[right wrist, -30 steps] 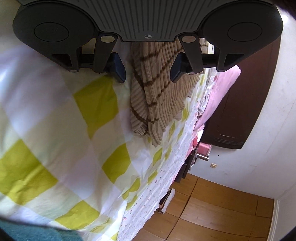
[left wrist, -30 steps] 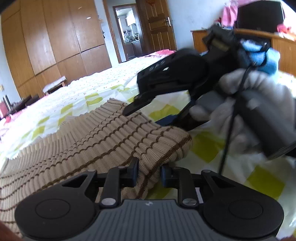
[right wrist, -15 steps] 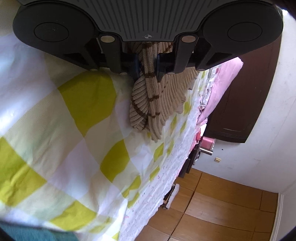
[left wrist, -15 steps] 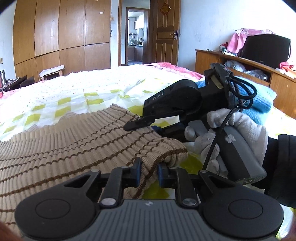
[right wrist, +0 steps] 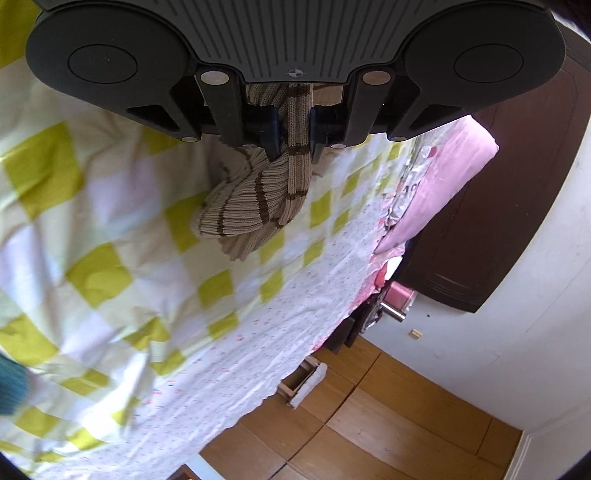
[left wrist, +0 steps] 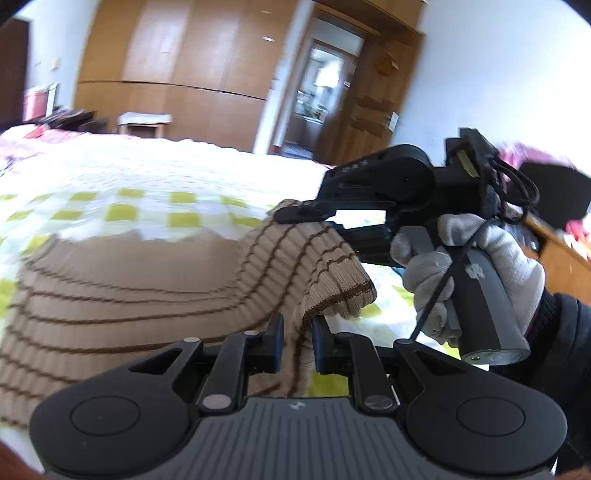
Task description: Fold small clothes
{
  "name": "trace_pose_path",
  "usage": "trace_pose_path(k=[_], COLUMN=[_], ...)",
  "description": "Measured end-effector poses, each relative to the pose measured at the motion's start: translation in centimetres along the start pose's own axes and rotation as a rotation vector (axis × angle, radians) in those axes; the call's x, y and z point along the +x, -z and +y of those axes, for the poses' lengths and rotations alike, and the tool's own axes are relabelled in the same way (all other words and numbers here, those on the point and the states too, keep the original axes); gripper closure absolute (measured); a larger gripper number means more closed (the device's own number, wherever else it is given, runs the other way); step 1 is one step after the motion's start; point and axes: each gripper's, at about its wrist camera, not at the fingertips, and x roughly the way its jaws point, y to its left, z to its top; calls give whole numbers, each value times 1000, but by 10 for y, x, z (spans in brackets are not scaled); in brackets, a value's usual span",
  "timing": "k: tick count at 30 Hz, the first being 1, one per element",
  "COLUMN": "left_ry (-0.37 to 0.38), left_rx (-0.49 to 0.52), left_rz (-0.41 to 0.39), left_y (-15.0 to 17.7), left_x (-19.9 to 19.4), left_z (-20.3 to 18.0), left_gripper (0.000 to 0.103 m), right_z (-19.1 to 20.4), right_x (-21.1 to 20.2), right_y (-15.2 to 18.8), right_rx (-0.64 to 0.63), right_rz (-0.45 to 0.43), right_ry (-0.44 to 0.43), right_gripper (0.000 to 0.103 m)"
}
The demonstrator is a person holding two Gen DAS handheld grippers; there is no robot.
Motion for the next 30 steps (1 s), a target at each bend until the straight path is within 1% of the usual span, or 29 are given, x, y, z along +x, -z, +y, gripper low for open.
trace_pose_path(k=[5,8,10,16,20,23,25,26,29,30], left_ry=[-58,-115,-132,-163,-211,-235,-239,-242,-252,-259], left_rx=[-110,-151,-184,-193,-174,-197,-217,-225,-227,-226], left_rz=[-52,-78,-84,-119,-113,-75,-47,-41,-26,-20], left_y=[-3,-1,2,1,1,4,5,6,8,8], left_x=[-30,-43,-47,-57,-64,-60,-57,-57,-58,-57], left_z=[43,66,79,100,115,128,135,138,142,143], left_gripper=[81,81,81,81,81,81,81,81,79,77], right_z=[44,68,81,117,135,144,148,149,151,152], right_x=[29,52,67,104,128,145,155,160,174,176], right_y=[9,18,26,49,65,79,88,91,101,104], right_rx=[-63,-102,-112,-177,-204,-241,-259,-277,-314,-326], right_rz=[20,45,70,140,177,202,215,225,296,302], right_ry=[-3,-11,-17,3,5,19,39,48,48,47], right_gripper=[88,88,88,88,88,88,88,87,83,82])
